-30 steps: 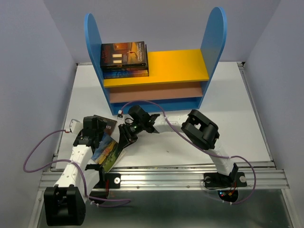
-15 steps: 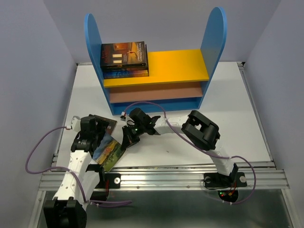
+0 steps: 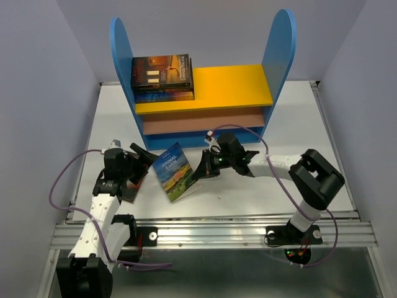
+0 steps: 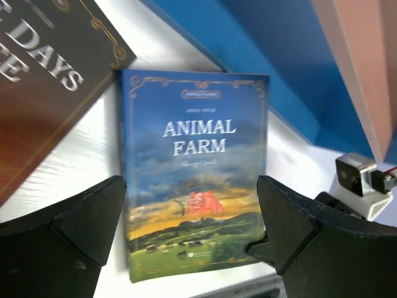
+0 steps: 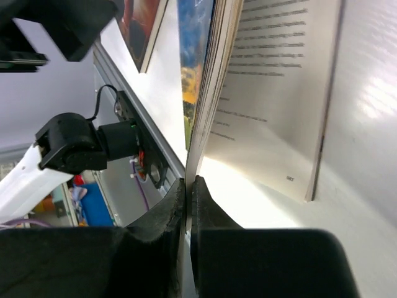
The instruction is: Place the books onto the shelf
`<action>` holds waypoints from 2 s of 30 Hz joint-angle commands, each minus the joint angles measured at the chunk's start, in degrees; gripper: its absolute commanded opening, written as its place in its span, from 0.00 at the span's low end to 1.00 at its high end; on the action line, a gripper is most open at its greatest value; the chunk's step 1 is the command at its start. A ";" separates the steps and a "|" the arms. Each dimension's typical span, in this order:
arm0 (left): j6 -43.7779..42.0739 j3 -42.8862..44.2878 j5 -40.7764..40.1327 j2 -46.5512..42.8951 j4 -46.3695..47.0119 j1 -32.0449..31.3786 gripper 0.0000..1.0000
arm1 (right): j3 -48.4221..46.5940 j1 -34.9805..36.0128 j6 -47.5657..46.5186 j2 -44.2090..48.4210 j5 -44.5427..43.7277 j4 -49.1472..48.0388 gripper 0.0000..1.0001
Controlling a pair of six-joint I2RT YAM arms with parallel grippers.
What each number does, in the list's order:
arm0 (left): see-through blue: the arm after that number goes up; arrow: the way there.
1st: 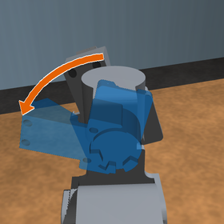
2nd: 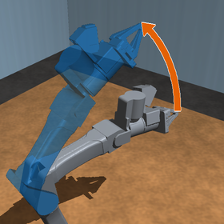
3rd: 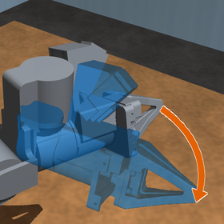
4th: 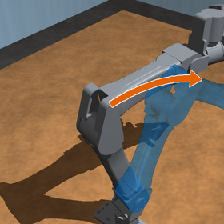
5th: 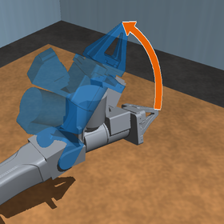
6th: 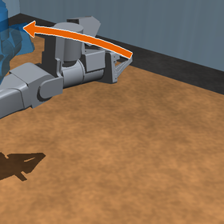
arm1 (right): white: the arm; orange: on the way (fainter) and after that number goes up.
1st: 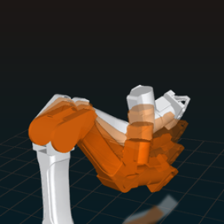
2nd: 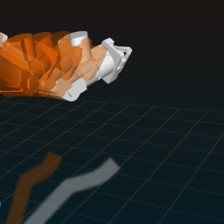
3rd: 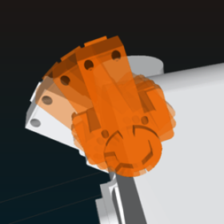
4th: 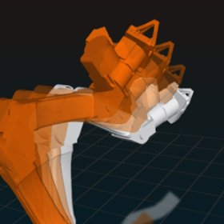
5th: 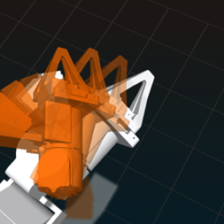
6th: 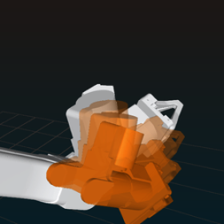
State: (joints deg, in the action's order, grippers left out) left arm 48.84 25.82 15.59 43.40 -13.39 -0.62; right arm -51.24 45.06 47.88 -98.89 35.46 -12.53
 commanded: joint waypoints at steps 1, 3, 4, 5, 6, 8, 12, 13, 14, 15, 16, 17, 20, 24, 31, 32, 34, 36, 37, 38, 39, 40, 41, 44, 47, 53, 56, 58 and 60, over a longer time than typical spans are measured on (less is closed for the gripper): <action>-1.21 -3.49 8.48 -0.59 6.96 -0.16 0.99 | 4.04 -1.28 3.71 6.77 -0.49 -8.90 0.01; -0.15 -6.13 9.36 -0.42 9.95 -1.66 0.99 | 4.66 -1.82 5.38 9.32 0.74 -10.75 0.01; 0.20 -7.62 10.58 -0.24 11.96 -2.18 0.99 | 4.57 -2.34 5.65 10.11 1.01 -11.02 0.01; 0.55 -8.33 11.29 -0.07 12.94 -2.62 0.99 | 4.31 -2.34 5.91 11.51 1.19 -11.02 0.01; 1.34 -8.94 12.08 0.28 14.43 -3.15 0.99 | 4.05 -2.34 6.09 12.14 1.62 -11.02 0.01; 1.96 -10.18 13.76 0.46 17.77 -4.30 0.99 | 3.52 -3.74 6.52 13.63 2.06 -10.93 0.01; 3.37 -11.23 14.46 -0.68 20.76 -6.06 0.99 | 2.73 -6.03 6.79 18.28 2.24 -10.93 0.01; 3.80 -11.50 14.81 -0.86 21.38 -6.14 0.99 | 2.64 -6.03 6.88 18.82 2.50 -10.93 0.01; 4.94 -12.28 16.29 -1.21 24.26 -6.41 0.99 | 2.55 -6.64 6.97 19.35 2.68 -10.93 0.01; 5.82 -12.90 17.35 -1.99 26.11 -6.50 0.99 | 2.47 -6.65 7.05 19.96 3.12 -10.93 0.01; 7.05 -13.43 18.15 -2.35 28.05 -6.58 0.99 | 2.46 -7.17 6.97 20.31 3.21 -10.93 0.01; 9.23 -14.56 19.81 -2.96 32.33 -6.85 0.99 | 2.38 -7.18 6.97 20.58 3.30 -11.02 0.01; 11.18 -15.28 20.18 -3.14 34.39 -7.20 0.99 | 1.76 -7.18 6.53 21.19 3.65 -11.11 0.01; 14.95 -17.12 22.81 -1.83 39.74 -7.90 0.99 | -0.78 -7.18 6.09 21.90 4.70 -11.28 0.01; 19.53 -17.65 23.52 -1.39 43.36 -10.97 0.99 | -3.16 -7.18 5.03 22.87 4.61 -11.46 0.01; 20.24 -18.00 22.82 -1.39 43.79 -11.59 0.99 | -2.99 -7.18 5.90 22.95 4.96 -13.03 0.01; 22.08 -18.79 22.03 -1.39 45.89 -12.21 0.99 | -2.37 -7.18 7.14 22.78 6.45 -15.23 0.01; 25.77 -20.02 21.41 -1.30 50.81 -12.65 0.99 | -0.88 -7.18 8.81 22.87 7.60 -18.22 0.01; 26.82 -20.20 21.23 -1.12 53.53 -12.91 0.99 | -0.61 -7.18 9.07 22.95 7.78 -18.75 0.01; 28.31 -20.02 20.97 -0.95 54.16 -13.35 0.99 | -0.26 -7.18 9.60 22.95 7.78 -19.54 0.01; 28.94 -19.76 20.62 -0.86 54.52 -13.70 0.99 | 0.35 -7.18 9.86 23.04 7.87 -20.07 0.01; 29.38 -19.41 20.18 -0.68 54.96 -14.14 0.99 | 0.53 -7.18 10.04 22.96 7.95 -20.51 0.01; 29.64 -18.62 19.22 -0.60 55.22 -14.58 0.99 | 0.79 -7.18 10.83 22.95 7.96 -22.08 0.01; 31.05 -17.30 17.20 0.28 56.01 -16.42 0.99 | 1.93 -7.18 13.20 22.43 8.83 -25.94 0.01; 33.42 -16.86 15.96 2.47 59.33 -17.92 0.92 | 2.46 -7.18 13.64 21.90 9.71 -26.40 0.01; 33.87 -15.10 16.05 5.38 61.99 -19.50 0.52 | 3.96 -7.18 13.03 22.69 9.54 -25.18 0.01; 33.78 -14.66 16.13 6.17 62.08 -19.77 0.28 | 4.66 -7.18 11.81 23.57 9.10 -22.81 0.01; 33.60 -14.57 16.40 6.17 62.08 -19.85 0.07 | 5.36 -7.18 10.75 24.62 8.40 -20.79 0.01; 33.60 -14.57 16.75 5.74 62.08 -19.94 0.00 | 5.97 -7.18 8.56 25.67 7.09 -17.28 0.01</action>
State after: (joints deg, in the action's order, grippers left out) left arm 83.53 8.54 29.23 50.09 42.98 -19.44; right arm -45.47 37.67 59.77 -76.95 43.90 -29.43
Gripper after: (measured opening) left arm 0.121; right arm 0.056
